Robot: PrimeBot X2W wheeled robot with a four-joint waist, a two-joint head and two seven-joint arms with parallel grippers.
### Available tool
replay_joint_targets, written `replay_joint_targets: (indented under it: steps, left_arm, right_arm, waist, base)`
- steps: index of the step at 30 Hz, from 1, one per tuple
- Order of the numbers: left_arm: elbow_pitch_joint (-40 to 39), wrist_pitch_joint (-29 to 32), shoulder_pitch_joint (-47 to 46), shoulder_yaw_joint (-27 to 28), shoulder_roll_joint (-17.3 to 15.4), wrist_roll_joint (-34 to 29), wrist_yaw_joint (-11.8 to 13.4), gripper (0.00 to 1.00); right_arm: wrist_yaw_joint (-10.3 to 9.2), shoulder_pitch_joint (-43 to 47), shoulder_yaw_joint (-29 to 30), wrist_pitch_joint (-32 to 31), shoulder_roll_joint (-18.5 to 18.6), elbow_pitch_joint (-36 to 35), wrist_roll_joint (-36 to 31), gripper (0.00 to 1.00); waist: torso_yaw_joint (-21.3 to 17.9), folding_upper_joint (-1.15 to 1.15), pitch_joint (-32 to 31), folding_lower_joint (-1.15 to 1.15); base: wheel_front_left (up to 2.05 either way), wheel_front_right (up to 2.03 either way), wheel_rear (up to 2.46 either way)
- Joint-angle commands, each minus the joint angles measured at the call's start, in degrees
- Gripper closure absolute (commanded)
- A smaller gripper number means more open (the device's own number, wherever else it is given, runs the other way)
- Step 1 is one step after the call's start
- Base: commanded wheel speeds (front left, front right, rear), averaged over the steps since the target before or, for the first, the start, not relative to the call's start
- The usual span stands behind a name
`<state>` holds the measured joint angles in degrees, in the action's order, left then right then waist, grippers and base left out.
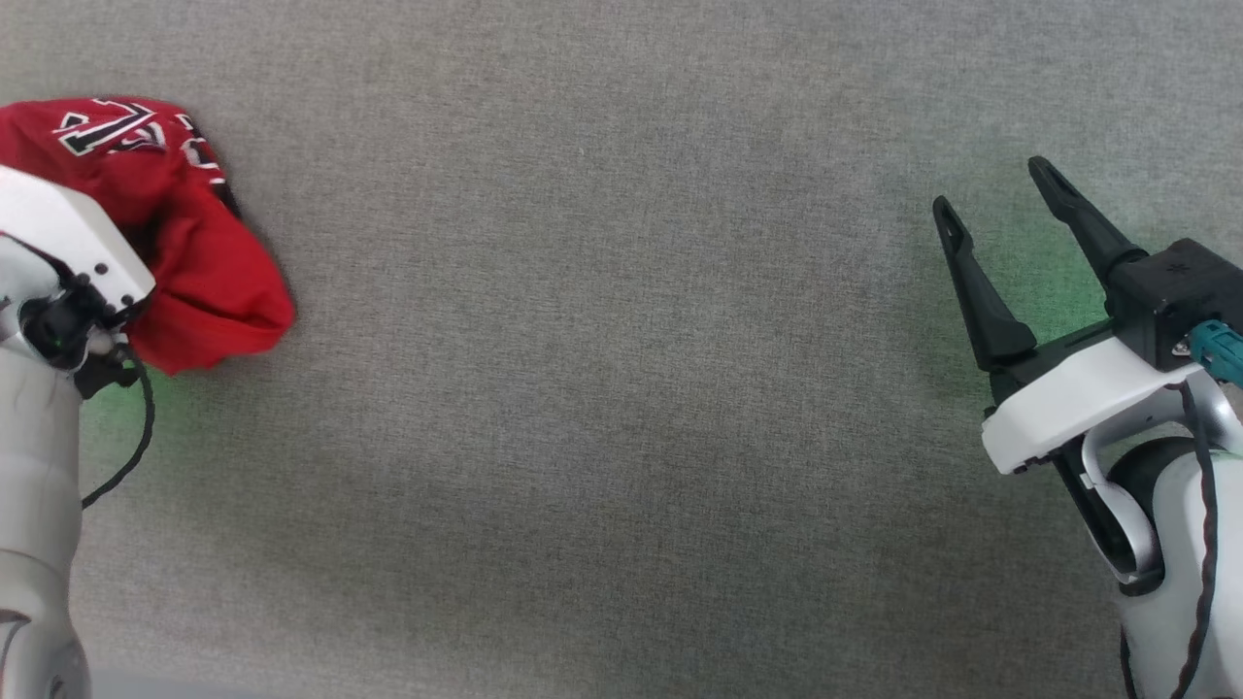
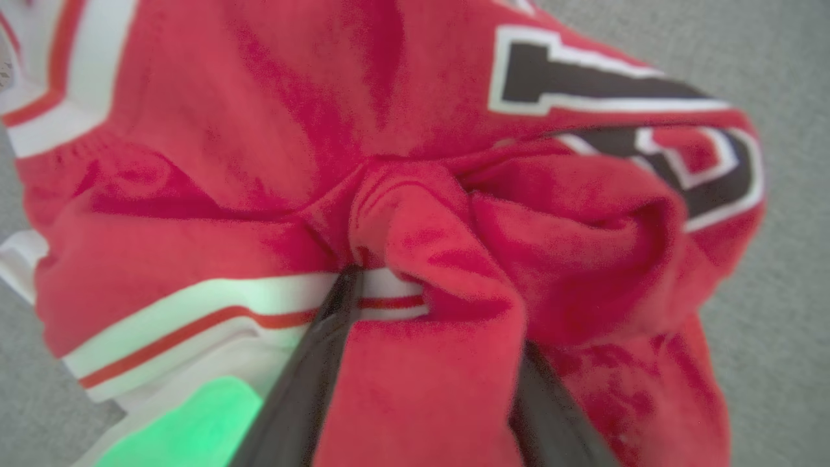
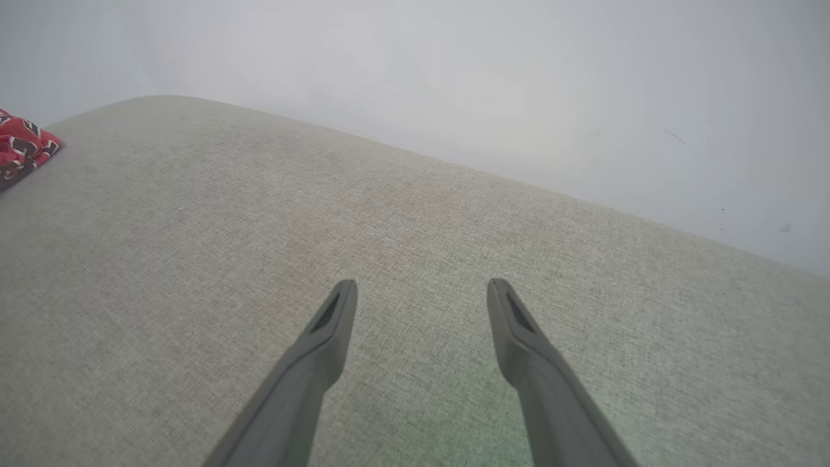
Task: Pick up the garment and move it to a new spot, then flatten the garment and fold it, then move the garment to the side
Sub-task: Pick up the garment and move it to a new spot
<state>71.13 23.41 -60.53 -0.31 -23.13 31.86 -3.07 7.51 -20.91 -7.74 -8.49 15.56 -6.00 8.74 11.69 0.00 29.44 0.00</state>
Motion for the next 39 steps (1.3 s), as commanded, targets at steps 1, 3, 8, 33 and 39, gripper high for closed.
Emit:
replay_joint_targets:
  steps: [1, 3, 8, 33, 39]
  left_arm:
    - [2.9, 0.3, 4.5, -0.8, 1.9, -0.1, -0.5, 1.0]
    - [2.1, -2.0, 3.1, -0.9, 0.6, -0.2, -1.5, 1.0]
    - [1.1, -5.7, 1.0, -2.2, -2.8, -1.4, -3.2, 1.0]
    - [-27.4, -10.3, -2.0, -17.4, -12.0, -2.1, -4.4, 1.0]
    - [-39.7, -4.5, 0.4, -18.1, -13.7, -1.6, -3.2, 1.0]
  right_arm:
    - [-0.04, -0.7, 0.0, 0.4, -0.2, 0.2, 0.1, 0.0]
    - [-0.04, -0.5, 0.1, 0.7, -0.3, 1.0, 0.1, 0.0]
    - [-0.04, 0.8, 0.7, 2.1, -0.8, 3.4, 0.7, 0.0]
    - [-0.04, 6.0, 5.6, 8.6, -5.6, 8.9, 0.7, 0.0]
    - [-0.04, 6.4, 7.5, 9.9, -6.4, 9.3, 1.0, 0.0]
  waist:
    - [0.2, 0.0, -0.4, 0.0]
    - [0.4, 0.0, -1.2, 0.0]
    - [1.0, 0.0, -4.7, 0.0]
    - [3.4, 0.0, -19.0, 0.0]
    - [1.7, 0.0, -21.0, 0.0]
  base:
    - [0.0, 0.0, 0.0]
    - [0.0, 0.0, 0.0]
    - [0.0, 0.0, 0.0]
    - [0.0, 0.0, 0.0]
    - [0.0, 0.0, 0.0]
